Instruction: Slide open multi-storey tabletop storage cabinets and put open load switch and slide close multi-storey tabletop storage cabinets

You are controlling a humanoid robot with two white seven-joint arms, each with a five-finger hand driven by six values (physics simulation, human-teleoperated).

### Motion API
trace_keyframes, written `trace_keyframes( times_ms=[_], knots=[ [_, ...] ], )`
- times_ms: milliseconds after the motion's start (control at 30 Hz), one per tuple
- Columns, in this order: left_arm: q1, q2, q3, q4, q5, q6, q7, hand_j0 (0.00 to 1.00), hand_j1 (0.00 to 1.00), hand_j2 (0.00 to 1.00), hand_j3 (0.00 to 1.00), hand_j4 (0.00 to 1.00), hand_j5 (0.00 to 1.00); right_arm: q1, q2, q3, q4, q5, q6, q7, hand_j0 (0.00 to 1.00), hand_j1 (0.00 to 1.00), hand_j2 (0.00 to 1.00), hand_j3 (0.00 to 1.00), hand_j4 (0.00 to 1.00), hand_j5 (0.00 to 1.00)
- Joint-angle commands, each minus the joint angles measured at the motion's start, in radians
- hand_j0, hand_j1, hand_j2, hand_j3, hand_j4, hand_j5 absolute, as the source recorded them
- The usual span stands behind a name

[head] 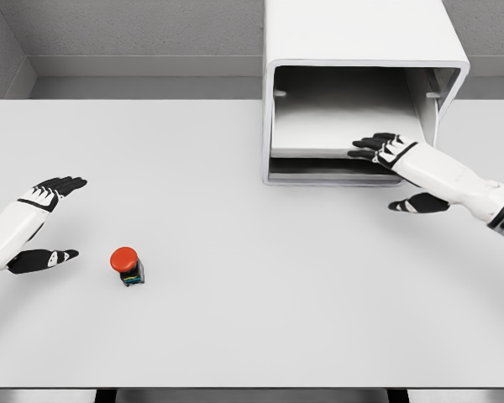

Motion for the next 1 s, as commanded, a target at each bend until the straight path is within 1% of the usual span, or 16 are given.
trace_keyframes(
  times_ms=[0,100,200,233,300,367,767,867,967],
  knots=[
    [0.0,0.001,0.001,-0.001,0.007,0.001,0.001,1.0,1.0,1.0,1.0,1.0,1.0,0.003,-0.007,-0.011,-0.003,0.007,0.001,0.006,1.0,1.0,1.0,1.0,1.0,1.0],
    [0.0,0.001,0.001,-0.001,0.007,0.001,0.001,1.0,1.0,1.0,1.0,1.0,1.0,0.003,-0.009,-0.011,-0.003,0.007,0.001,0.004,1.0,1.0,1.0,1.0,1.0,1.0],
    [0.0,0.001,0.001,-0.001,0.007,0.001,0.001,1.0,1.0,1.0,1.0,1.0,1.0,0.014,-0.013,-0.03,-0.006,0.005,0.001,0.006,1.0,1.0,1.0,1.0,1.0,1.0],
    [0.0,0.001,0.001,-0.001,0.007,0.001,0.001,1.0,1.0,1.0,1.0,1.0,1.0,0.018,-0.015,-0.031,-0.024,0.007,0.001,0.006,1.0,1.0,1.0,1.0,1.0,1.0],
    [0.0,0.001,0.002,-0.001,0.007,0.001,0.001,1.0,1.0,1.0,1.0,1.0,1.0,0.041,-0.019,-0.056,-0.032,0.007,0.001,0.004,1.0,1.0,1.0,1.0,1.0,1.0],
    [0.0,0.001,0.002,-0.001,0.007,0.001,0.001,1.0,1.0,1.0,1.0,1.0,1.0,0.044,-0.019,-0.061,-0.044,0.007,0.001,0.004,1.0,1.0,1.0,1.0,1.0,1.0],
    [-0.002,0.002,0.005,0.003,0.007,0.001,0.001,1.0,1.0,1.0,1.0,1.0,1.0,0.057,-0.021,-0.123,-0.049,0.004,0.001,0.009,1.0,1.0,1.0,1.0,1.0,1.0],
    [-0.002,0.001,0.005,0.001,0.007,0.001,0.001,1.0,1.0,1.0,1.0,1.0,1.0,0.12,-0.021,-0.182,-0.116,0.002,0.001,0.007,1.0,1.0,1.0,1.0,1.0,1.0],
    [-0.002,0.002,0.005,0.001,0.007,0.001,0.001,1.0,1.0,1.0,1.0,1.0,1.0,0.127,-0.021,-0.196,-0.124,-0.005,0.001,0.007,1.0,1.0,1.0,1.0,1.0,1.0]
  ],
)
